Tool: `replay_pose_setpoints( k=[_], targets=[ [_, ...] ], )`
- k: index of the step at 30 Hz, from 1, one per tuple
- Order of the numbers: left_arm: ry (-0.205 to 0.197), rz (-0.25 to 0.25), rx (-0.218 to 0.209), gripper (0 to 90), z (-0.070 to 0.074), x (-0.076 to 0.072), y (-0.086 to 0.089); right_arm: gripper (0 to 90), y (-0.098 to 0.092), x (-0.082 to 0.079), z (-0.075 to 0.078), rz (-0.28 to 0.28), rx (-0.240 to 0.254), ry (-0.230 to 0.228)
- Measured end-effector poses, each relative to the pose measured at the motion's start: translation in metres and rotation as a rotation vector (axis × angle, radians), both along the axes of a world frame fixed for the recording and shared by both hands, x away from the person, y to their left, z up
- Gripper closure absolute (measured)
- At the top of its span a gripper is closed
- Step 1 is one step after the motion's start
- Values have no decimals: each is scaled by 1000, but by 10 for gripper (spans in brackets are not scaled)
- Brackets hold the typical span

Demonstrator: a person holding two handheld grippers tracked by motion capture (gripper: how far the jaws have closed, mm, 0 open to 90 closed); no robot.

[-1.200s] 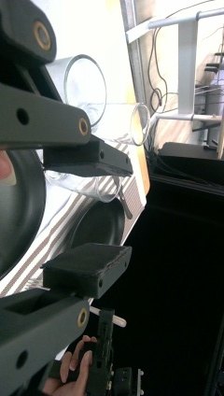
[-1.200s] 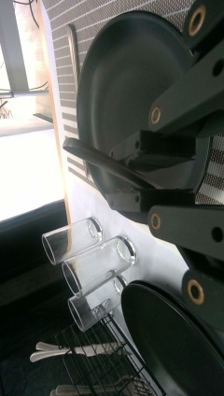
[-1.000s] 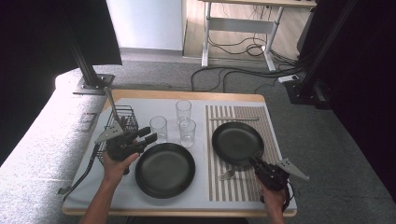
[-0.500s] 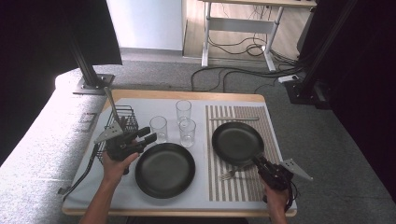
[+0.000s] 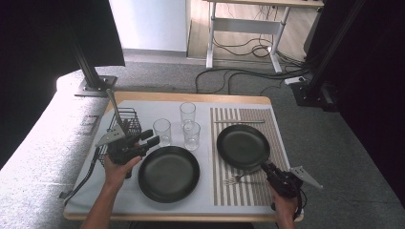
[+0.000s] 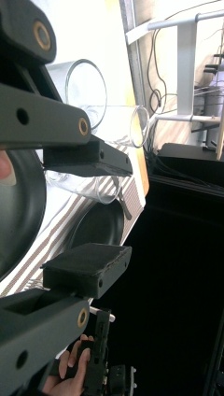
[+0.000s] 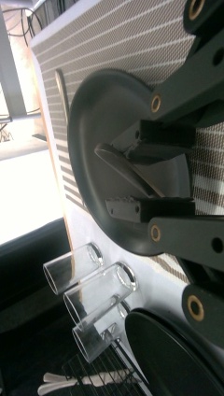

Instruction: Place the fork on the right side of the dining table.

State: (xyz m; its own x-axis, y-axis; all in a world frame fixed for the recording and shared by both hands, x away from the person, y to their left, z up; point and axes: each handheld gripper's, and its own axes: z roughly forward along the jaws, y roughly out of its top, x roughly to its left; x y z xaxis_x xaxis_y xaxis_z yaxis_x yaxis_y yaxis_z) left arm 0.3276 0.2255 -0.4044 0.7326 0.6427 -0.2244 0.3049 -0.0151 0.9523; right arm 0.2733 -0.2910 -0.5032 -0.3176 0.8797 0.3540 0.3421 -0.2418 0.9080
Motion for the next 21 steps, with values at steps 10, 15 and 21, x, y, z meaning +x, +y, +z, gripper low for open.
replay_pose_setpoints(
  k=[10,15,21],
  targets=[
    [-1,-1,2,543,0,0,1,711,-7,-2,-3,-20,8,8],
    [-2,-2,-2,543,1,0,1,702,-10,-4,-7,-20,13,20],
    [-2,-3,1,544,0,1,1,684,-15,-5,-12,-23,15,35]
  ],
)
